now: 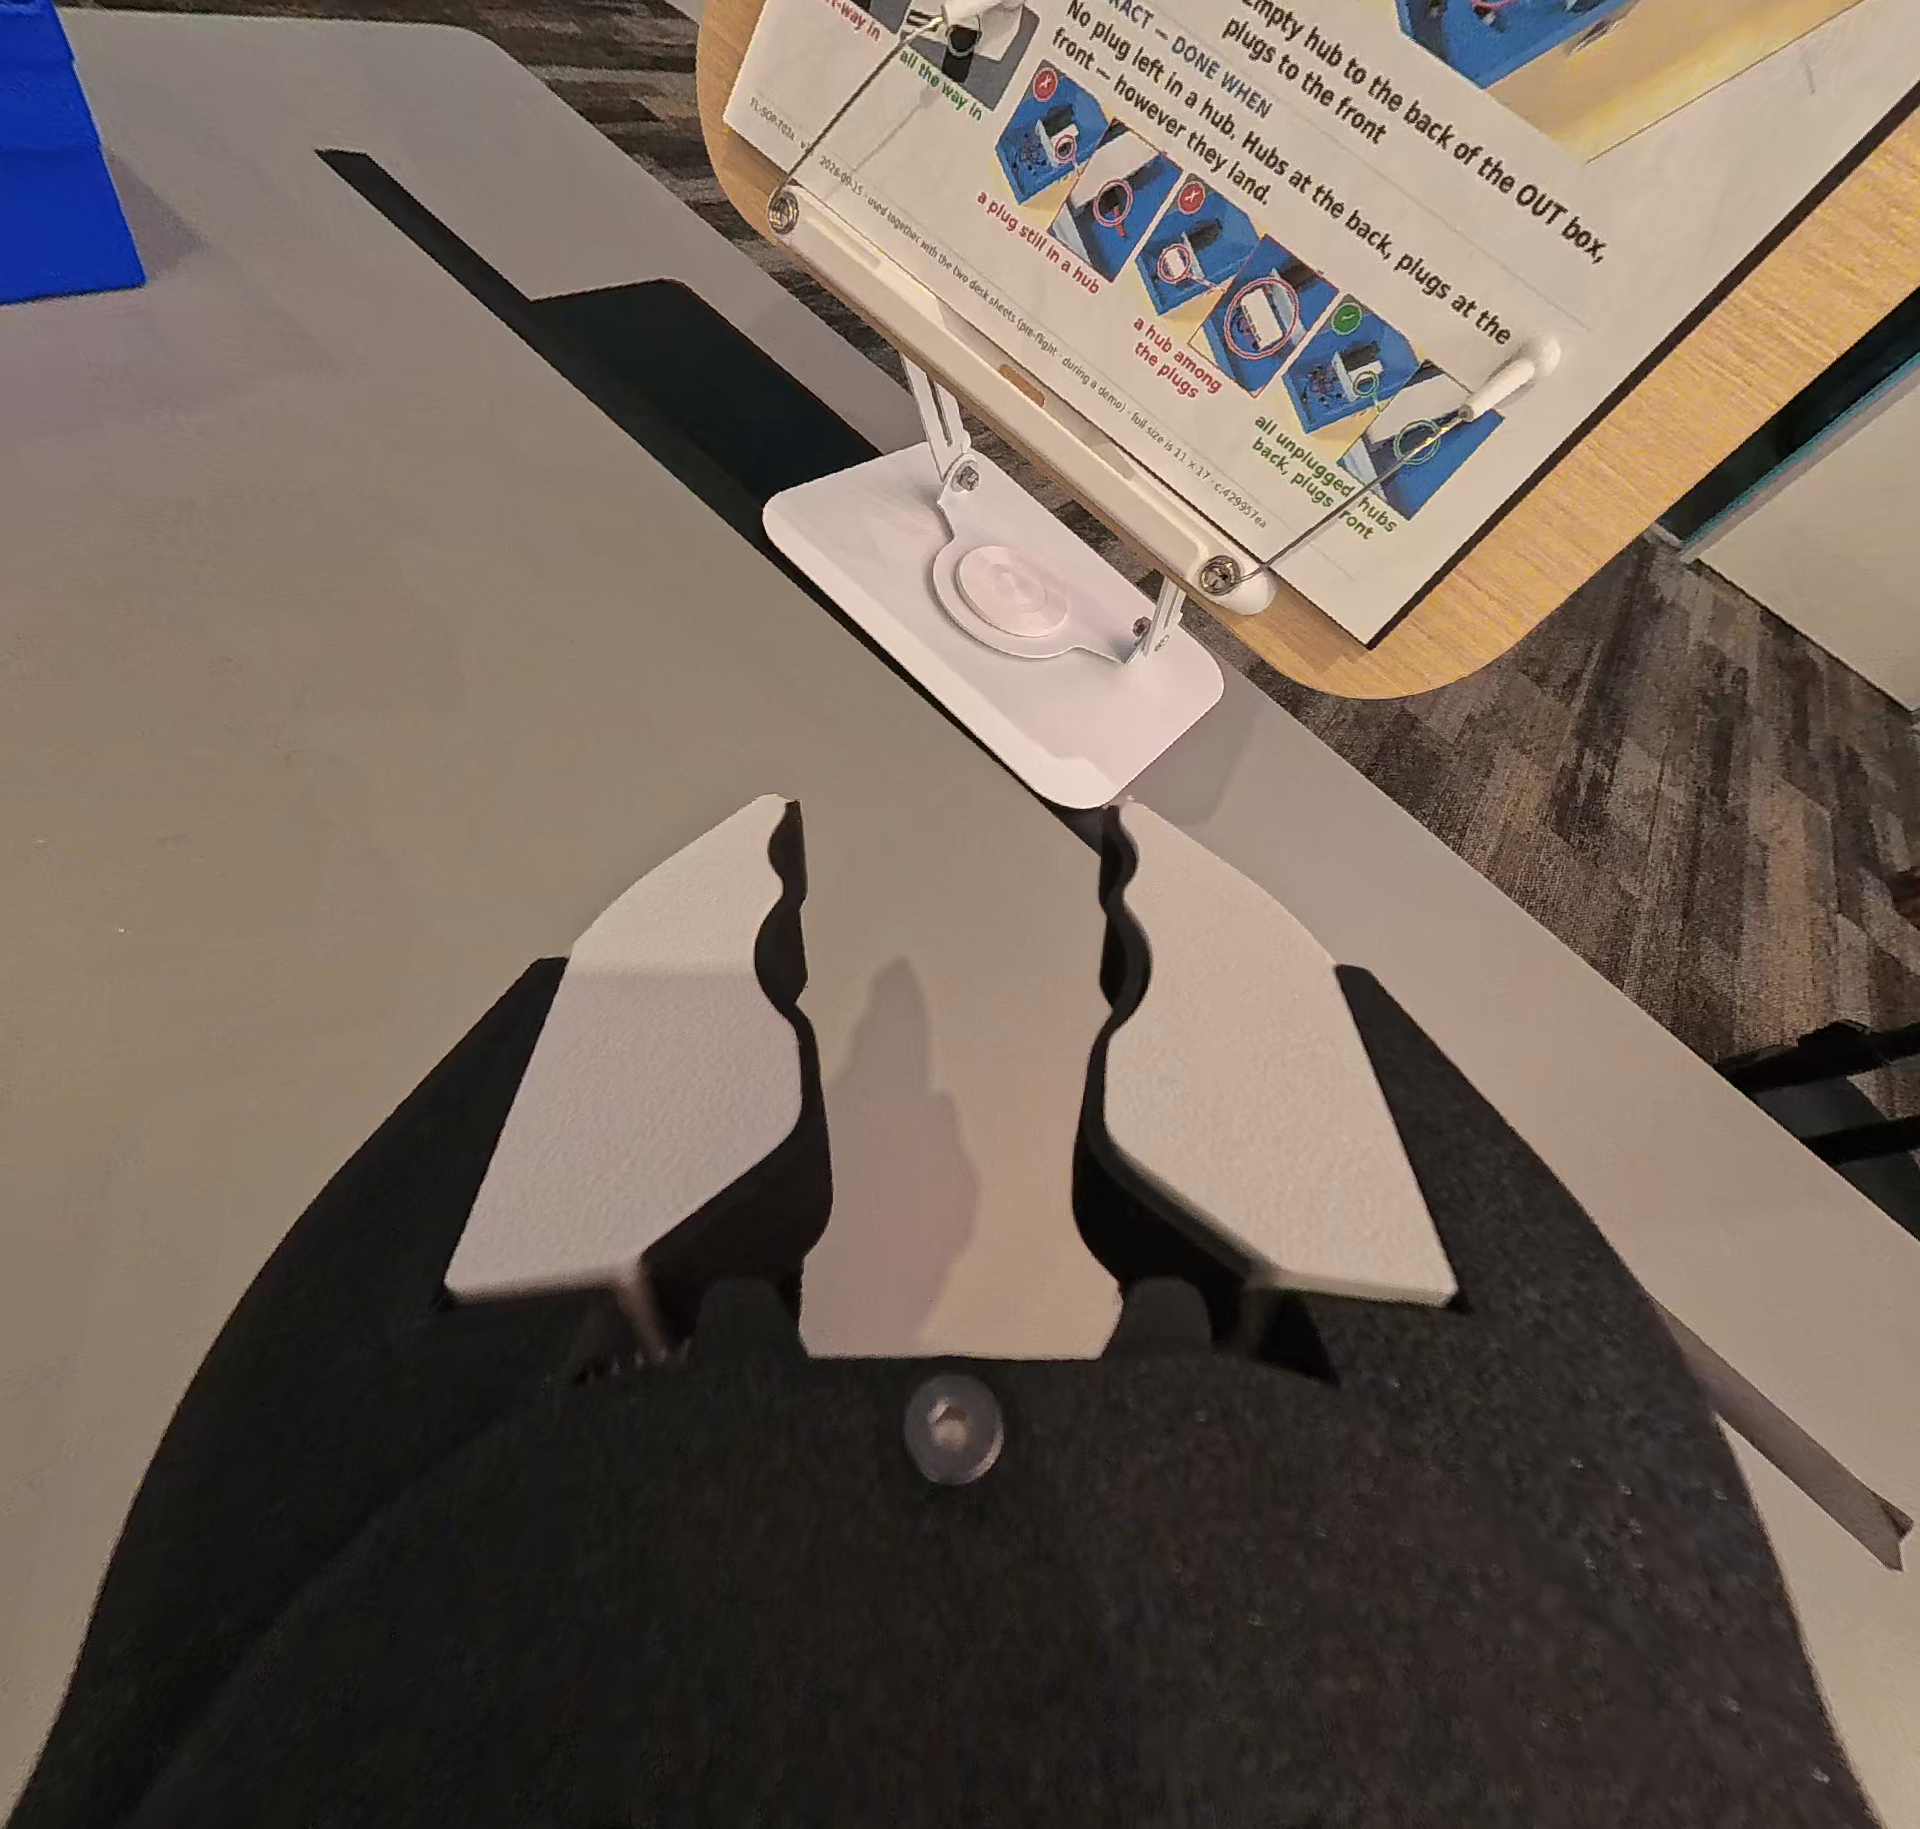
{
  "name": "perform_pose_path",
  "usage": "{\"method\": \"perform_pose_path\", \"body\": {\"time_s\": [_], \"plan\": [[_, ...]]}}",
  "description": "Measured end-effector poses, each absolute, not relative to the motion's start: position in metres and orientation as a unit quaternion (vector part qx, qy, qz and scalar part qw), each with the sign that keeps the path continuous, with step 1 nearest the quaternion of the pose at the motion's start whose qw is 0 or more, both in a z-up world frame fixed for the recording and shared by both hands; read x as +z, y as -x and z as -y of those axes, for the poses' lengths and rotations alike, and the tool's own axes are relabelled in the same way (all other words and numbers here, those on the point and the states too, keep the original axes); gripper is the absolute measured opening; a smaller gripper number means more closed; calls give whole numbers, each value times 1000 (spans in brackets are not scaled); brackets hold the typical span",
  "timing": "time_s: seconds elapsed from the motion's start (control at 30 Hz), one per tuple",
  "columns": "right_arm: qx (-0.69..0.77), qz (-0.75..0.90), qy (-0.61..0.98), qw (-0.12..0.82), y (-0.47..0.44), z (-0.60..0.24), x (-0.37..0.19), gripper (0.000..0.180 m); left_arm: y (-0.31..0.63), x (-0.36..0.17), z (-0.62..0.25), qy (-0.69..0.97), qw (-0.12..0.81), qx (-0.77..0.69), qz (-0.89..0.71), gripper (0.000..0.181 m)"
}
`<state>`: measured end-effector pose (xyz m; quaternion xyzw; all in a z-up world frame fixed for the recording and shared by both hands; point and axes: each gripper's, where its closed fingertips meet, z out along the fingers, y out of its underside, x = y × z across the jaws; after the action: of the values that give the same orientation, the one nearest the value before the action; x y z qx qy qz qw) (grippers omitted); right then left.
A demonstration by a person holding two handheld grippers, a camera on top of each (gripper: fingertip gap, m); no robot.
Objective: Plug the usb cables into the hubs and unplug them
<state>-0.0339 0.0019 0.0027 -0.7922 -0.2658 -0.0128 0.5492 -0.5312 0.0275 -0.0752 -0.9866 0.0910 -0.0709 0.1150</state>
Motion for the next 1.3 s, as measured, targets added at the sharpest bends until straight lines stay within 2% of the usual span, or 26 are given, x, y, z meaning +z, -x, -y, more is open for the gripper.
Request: {"method": "perform_pose_path", "body": {"time_s": [0.37,0.73,1.0,1.3], "plan": [[-2,249,791,558,23,-1,8,55,517,58,-26,964,224,-72,-124,16],[2,235,785,573,10,4,24,56,425,131,-4,933,271,-97,-216,15],[-1,216,791,572,-17,14,37,59,309,133,26,905,249,-123,-322,16],[-14,184,805,564,-66,32,46,59,177,77,64,869,203,-172,-417,15]]}}
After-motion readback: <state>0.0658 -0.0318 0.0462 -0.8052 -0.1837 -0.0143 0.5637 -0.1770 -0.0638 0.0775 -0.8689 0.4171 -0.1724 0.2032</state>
